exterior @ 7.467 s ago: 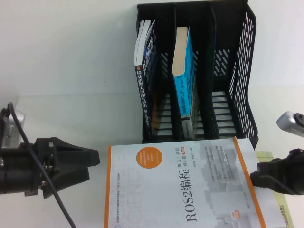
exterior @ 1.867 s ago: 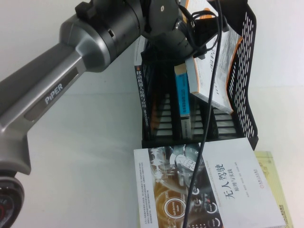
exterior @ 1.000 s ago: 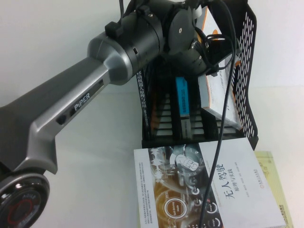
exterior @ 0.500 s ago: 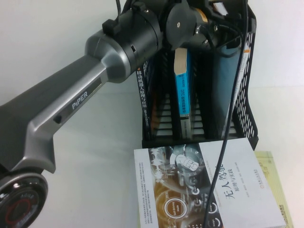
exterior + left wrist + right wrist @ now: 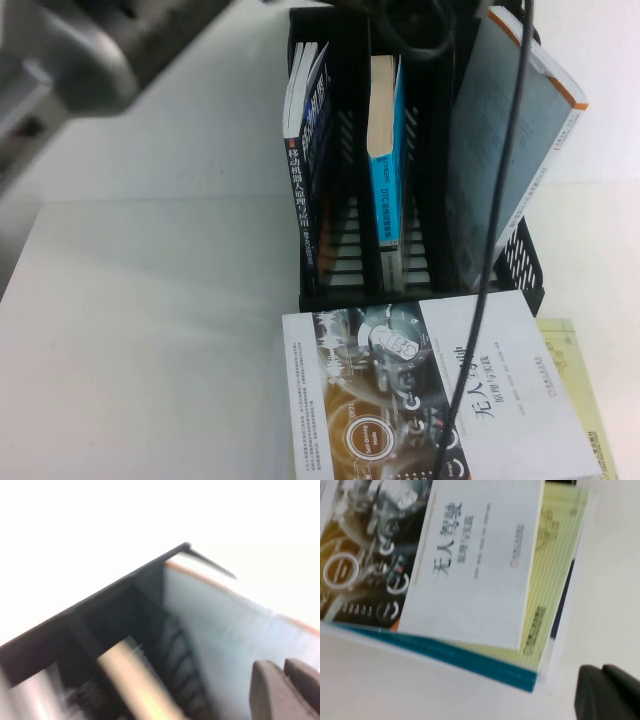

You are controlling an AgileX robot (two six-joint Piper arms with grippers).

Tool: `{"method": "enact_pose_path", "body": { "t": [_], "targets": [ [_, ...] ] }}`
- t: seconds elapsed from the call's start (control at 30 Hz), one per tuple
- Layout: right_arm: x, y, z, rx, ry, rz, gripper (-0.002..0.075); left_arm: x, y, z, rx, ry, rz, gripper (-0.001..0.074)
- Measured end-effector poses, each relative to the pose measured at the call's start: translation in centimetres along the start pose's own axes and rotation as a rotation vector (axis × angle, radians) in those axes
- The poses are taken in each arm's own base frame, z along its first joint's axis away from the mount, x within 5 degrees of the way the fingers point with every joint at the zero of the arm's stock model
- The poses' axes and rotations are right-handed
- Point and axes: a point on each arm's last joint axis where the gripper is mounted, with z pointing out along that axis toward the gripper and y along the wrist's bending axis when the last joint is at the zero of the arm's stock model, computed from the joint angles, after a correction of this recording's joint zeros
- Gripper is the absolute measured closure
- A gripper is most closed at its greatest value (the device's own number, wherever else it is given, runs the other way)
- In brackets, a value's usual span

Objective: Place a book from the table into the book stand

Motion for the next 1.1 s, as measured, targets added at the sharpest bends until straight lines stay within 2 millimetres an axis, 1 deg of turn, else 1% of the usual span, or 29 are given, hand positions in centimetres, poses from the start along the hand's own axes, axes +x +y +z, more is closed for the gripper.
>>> {"method": "enact_pose_path", "body": {
  "t": [0.1, 0.13, 0.23, 0.33, 0.4, 0.5, 0.6, 0.67, 0.7, 0.8, 0.9, 1.0, 1.1],
  "targets": [
    [0.8, -0.1, 0.0, 0.011, 0.091, -0.013, 0.0727, -0.3, 0.9, -3.5, -0.094, 0.092, 0.074, 0.0727],
    [1.0, -0.2, -0.1, 0.026, 0.114, -0.009, 0.0727, -0.3, 1.3, -4.4, -0.136, 0.117, 0.09, 0.073],
    [1.5, -1.1, -0.2, 0.119, 0.17, 0.001, 0.0727, -0.5, 2.3, -7.0, -0.238, 0.155, 0.038, 0.0734],
    [1.7, -1.9, -0.4, 0.214, 0.186, 0.022, 0.0727, -1.3, 2.7, -9.5, -0.277, 0.123, -0.009, 0.0734],
    [1.7, -2.2, -0.6, 0.258, 0.173, 0.033, 0.0727, -1.9, 2.7, -11.5, -0.278, 0.081, -0.035, 0.0734],
    [1.5, -2.4, -1.2, 0.3, 0.098, 0.028, 0.0727, -2.6, 2.8, -14.4, -0.274, 0.021, -0.053, 0.0734],
    [1.4, -2.1, -2.2, 0.317, -0.031, 0.005, 0.0727, -2.1, 2.8, -16.3, -0.271, -0.015, -0.058, 0.0734],
    [1.2, -1.8, -3.1, 0.325, -0.133, -0.012, 0.0727, -1.1, 2.8, -17.0, -0.265, -0.025, -0.065, 0.0734],
    [1.2, -1.6, -3.6, 0.328, -0.187, -0.021, 0.0727, -0.4, 2.8, -17.2, -0.259, -0.026, -0.068, 0.0734],
    [1.4, -1.1, -4.9, 0.333, -0.316, -0.042, 0.0727, 2.8, 2.7, -17.4, -0.233, -0.03, -0.071, 0.0734],
    [1.7, -0.8, -5.8, 0.335, -0.383, -0.052, 0.0727, 6.1, 2.5, -17.8, -0.199, -0.051, -0.073, 0.0734],
    [2.0, -0.7, -5.7, 0.317, -0.402, -0.043, 0.0727, 9.3, 2.3, -18.3, -0.166, -0.076, -0.061, 0.0734],
    [2.8, -0.5, -4.3, 0.245, -0.412, -0.022, 0.0727, 12.3, 2.1, -18.8, -0.136, -0.098, -0.044, 0.0734]
  ]
}}
